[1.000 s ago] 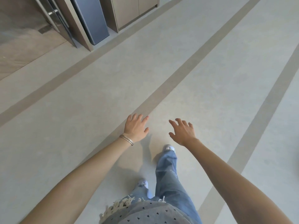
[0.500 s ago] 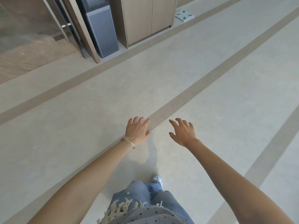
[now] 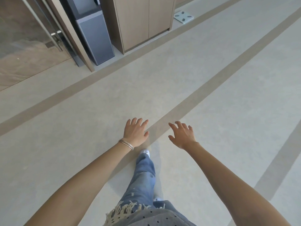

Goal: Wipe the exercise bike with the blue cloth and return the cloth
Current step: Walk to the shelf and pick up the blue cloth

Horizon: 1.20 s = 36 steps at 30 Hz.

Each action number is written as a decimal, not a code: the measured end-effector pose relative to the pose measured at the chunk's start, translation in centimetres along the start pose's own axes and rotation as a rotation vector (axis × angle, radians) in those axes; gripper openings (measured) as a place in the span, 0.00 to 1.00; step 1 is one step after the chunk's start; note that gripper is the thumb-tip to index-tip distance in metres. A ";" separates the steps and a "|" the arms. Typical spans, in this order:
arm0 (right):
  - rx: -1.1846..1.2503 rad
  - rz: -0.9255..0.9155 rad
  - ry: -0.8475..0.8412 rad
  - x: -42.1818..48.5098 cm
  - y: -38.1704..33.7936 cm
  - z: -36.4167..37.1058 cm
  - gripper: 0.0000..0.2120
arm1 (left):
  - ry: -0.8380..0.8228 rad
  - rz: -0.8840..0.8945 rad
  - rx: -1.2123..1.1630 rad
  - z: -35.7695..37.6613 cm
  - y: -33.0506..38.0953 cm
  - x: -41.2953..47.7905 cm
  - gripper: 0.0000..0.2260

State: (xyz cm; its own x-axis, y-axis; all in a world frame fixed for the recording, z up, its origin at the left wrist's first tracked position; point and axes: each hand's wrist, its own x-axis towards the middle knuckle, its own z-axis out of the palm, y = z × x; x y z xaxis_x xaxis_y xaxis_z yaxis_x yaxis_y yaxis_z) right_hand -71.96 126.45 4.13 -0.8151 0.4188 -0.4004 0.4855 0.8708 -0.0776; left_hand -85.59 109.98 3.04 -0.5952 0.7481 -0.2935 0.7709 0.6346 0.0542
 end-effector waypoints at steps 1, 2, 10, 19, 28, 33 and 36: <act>0.003 0.001 0.000 1.3 0.0 -0.6 0.28 | 0.002 0.003 -0.001 -0.6 -0.5 1.5 0.25; 0.004 0.003 0.003 2.7 0.1 -1.4 0.28 | 0.007 0.005 -0.002 -1.2 -1.1 3.0 0.25; -0.001 0.007 0.039 14.5 -0.3 -8.5 0.28 | 0.054 0.021 0.007 -7.1 -6.1 14.9 0.25; -0.043 -0.031 0.047 23.7 -0.3 -12.9 0.28 | 0.053 0.014 0.014 -9.8 -9.4 23.0 0.25; -0.051 -0.080 0.021 33.0 3.2 -15.3 0.28 | 0.010 -0.044 -0.011 -10.5 -9.7 31.5 0.25; -0.065 -0.098 0.027 39.6 6.9 -19.3 0.28 | 0.035 -0.084 -0.024 -13.5 -8.9 38.5 0.25; -0.066 -0.121 0.039 43.3 9.3 -21.9 0.28 | 0.048 -0.101 -0.027 -15.6 -8.2 43.0 0.25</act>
State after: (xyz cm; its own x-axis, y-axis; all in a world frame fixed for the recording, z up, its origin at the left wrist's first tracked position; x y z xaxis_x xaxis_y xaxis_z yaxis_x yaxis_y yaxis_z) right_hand -109.67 158.32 6.10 -0.8785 0.3185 -0.3560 0.3624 0.9299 -0.0624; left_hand -121.06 139.92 4.87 -0.6799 0.6883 -0.2530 0.7007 0.7115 0.0525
